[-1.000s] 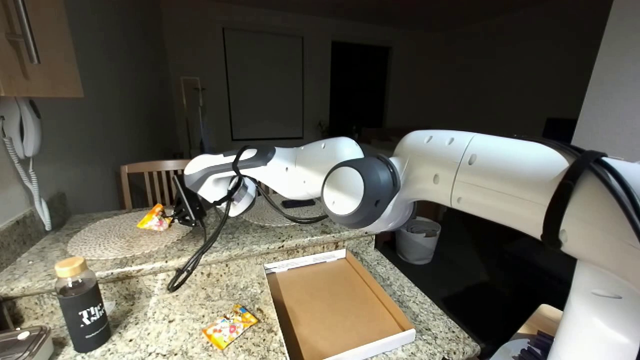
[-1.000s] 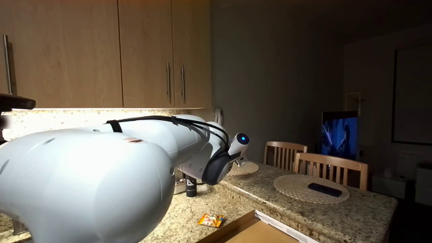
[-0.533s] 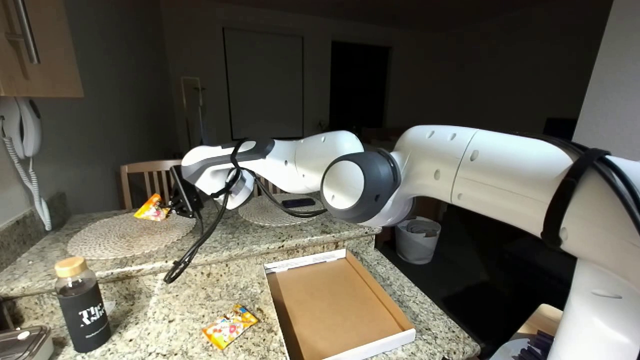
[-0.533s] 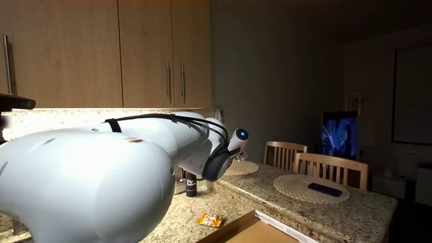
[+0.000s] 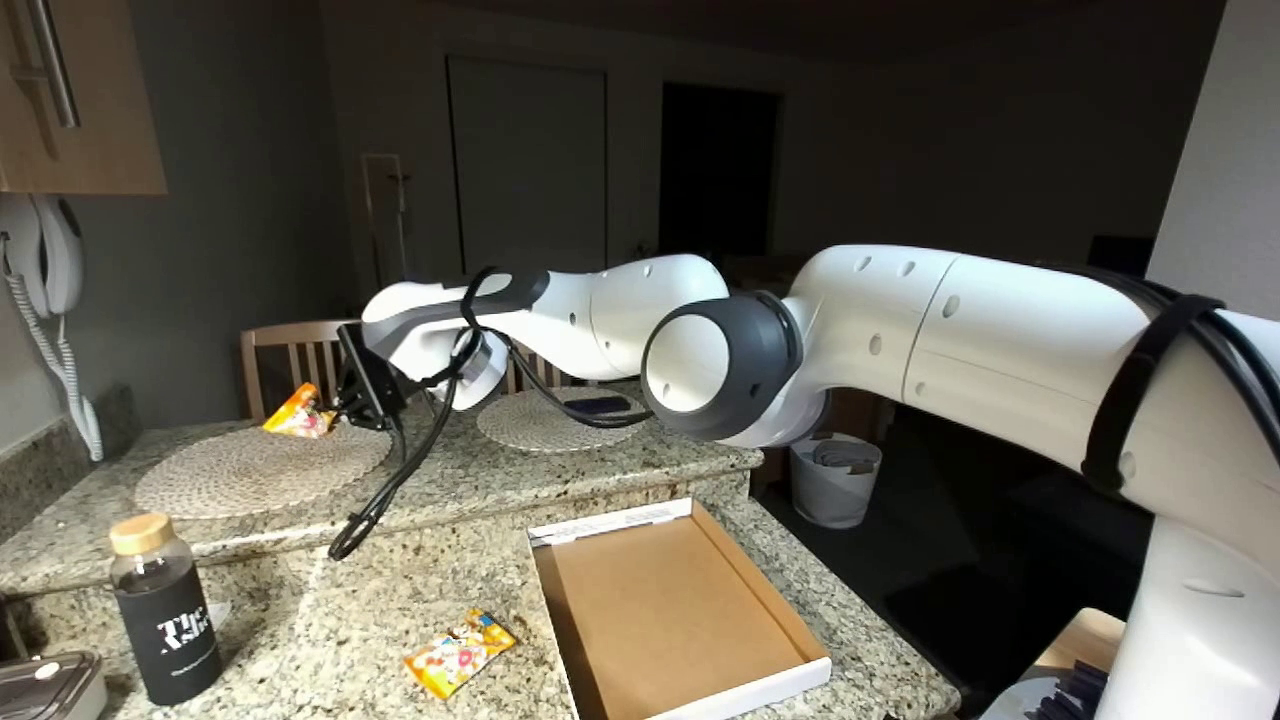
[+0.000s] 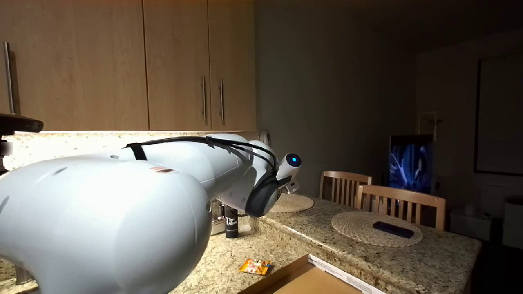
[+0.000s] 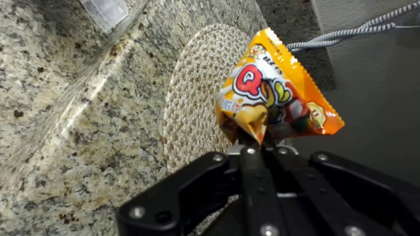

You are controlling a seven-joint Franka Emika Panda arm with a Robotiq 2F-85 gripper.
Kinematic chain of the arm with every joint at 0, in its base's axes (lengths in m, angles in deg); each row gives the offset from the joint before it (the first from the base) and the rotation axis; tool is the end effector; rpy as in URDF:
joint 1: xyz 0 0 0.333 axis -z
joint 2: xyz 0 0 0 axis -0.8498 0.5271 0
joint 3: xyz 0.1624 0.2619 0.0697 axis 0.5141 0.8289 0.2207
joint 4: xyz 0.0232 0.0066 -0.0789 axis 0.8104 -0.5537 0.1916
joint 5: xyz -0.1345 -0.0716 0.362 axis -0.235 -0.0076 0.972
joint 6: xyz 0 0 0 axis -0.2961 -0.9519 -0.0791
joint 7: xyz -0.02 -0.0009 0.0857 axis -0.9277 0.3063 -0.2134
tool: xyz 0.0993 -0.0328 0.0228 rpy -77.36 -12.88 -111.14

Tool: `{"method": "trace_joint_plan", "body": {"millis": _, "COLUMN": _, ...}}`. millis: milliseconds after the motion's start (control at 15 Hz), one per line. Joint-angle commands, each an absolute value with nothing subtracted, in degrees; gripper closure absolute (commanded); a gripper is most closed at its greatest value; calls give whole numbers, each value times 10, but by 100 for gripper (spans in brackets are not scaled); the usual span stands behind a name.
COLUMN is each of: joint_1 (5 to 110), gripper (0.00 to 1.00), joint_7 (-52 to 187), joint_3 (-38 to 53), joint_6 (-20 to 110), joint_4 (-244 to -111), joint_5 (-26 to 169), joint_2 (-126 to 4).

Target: Put the sachets in the box

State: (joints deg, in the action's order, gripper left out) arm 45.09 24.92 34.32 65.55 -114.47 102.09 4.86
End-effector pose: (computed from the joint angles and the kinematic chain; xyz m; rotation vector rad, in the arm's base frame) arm 0.8062 0.2681 0.2216 -1.8502 1.1025 -0.2245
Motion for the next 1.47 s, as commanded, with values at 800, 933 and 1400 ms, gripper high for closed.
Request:
{"method": "trace_joint_plan", "body": {"millis": 800, "joint_1": 375, "gripper": 96, "joint_7": -28, "joint_3": -119, "joint_6": 650, "joint_4": -1210, "joint_5": 848, "joint_2": -20}}
{"method": "trace_joint_plan", "body": {"millis": 933, "joint_1": 368, "gripper": 95, "joint_7": -18, "joint_3": -151, "joint_6": 600, "joint_4": -1217, "joint_5": 842, "joint_2": -32}}
{"method": "trace_joint_plan", "body": {"millis": 1400, "joint_1": 371, "gripper": 95, "joint_7": 15, "joint_3": -158, "joint_6": 546, "joint_4": -1236, "joint_5": 872, "joint_2": -70}}
